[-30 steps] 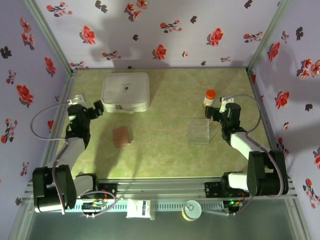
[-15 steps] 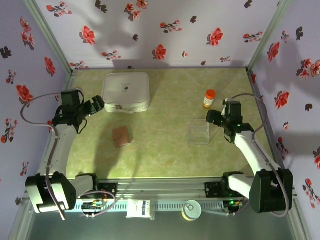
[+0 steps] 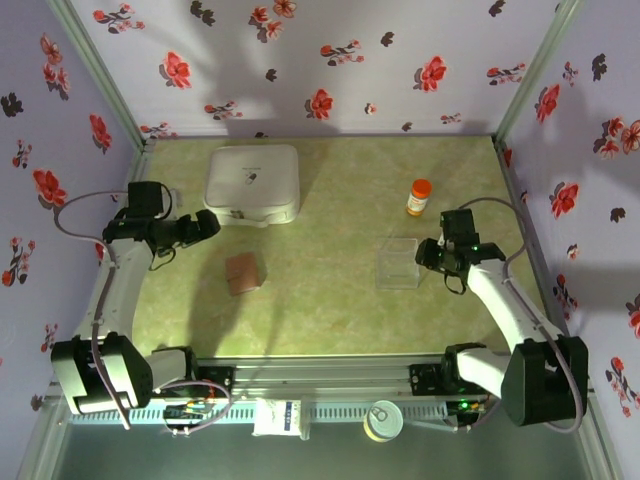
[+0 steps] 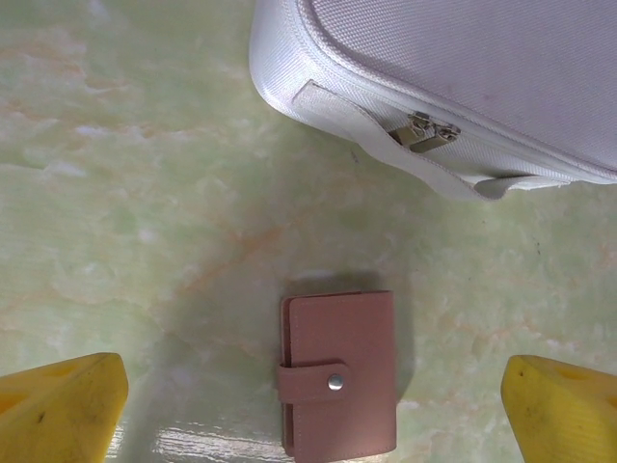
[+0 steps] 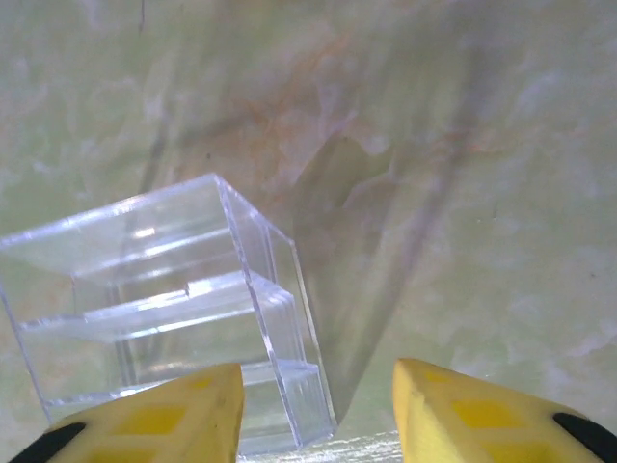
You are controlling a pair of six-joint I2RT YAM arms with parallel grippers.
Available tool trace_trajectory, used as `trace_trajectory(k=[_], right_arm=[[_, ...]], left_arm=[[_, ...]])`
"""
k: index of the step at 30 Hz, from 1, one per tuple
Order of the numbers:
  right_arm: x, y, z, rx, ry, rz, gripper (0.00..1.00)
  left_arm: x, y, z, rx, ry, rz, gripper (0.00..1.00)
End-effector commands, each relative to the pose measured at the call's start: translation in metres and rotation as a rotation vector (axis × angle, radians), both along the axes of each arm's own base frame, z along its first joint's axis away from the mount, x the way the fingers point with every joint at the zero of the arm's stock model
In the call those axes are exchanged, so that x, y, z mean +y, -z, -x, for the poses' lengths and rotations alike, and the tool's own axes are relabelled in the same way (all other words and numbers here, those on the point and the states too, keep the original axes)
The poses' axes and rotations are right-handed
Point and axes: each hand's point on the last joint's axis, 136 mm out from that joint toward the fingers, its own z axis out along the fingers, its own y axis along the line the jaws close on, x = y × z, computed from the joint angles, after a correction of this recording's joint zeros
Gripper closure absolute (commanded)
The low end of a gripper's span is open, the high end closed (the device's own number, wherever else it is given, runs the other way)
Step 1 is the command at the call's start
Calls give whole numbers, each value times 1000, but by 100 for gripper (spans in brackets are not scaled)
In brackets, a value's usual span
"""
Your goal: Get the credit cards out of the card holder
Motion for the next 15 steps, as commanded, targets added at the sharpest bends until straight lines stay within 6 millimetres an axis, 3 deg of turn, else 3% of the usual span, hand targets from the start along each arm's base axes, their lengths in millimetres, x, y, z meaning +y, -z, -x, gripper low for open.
trace_trajectory(k=[1,15], right_arm=[[4,-1,2,32,-19,13,62],[24,4,-10,87,-114,-22,74]], left_arm=[[-3,11,9,43,31,17,0],[0,22,9,104,9,30,0]])
